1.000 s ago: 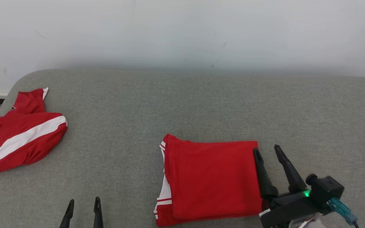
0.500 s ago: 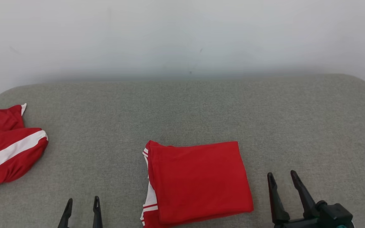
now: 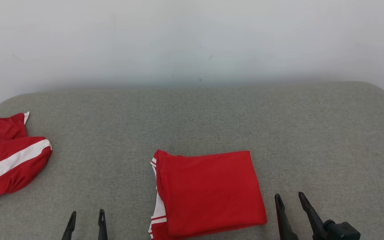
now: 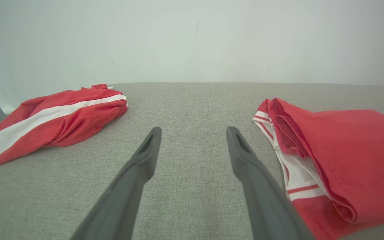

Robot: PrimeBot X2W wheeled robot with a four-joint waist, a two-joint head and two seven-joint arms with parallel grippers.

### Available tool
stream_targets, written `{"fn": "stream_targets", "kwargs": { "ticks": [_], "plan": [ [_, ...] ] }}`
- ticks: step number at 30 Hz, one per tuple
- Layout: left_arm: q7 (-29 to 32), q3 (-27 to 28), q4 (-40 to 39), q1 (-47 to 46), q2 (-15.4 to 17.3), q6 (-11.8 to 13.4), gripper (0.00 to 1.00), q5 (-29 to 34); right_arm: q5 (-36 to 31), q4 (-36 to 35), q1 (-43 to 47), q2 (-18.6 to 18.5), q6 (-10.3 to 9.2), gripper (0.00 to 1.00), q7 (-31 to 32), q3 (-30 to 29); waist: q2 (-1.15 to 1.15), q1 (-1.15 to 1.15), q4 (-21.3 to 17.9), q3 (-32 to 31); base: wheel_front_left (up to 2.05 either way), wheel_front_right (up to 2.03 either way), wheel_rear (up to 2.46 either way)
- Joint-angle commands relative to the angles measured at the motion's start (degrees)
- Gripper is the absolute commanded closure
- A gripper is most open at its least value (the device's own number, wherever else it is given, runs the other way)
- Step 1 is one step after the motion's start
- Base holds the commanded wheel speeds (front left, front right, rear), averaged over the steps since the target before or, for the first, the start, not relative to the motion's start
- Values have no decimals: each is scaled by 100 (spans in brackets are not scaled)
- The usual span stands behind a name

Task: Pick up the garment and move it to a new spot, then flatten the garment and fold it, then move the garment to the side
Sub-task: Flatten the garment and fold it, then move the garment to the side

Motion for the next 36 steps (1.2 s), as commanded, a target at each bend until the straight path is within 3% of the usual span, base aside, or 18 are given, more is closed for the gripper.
{"fn": "stream_targets", "kwargs": {
  "ticks": [1, 36],
  "plan": [
    [-18, -6, -1, 47, -6, -27, 0, 58, -38, 22, -38, 17, -14, 0, -2, 5, 0, 0, 29, -16, 0, 0, 0],
    [-18, -44, 30, 93, -6, 56, 0, 24, -1, 134, -59, 25, -14, 0, -1, 88, 0, 0, 36, -22, 0, 0, 0]
  ]
}}
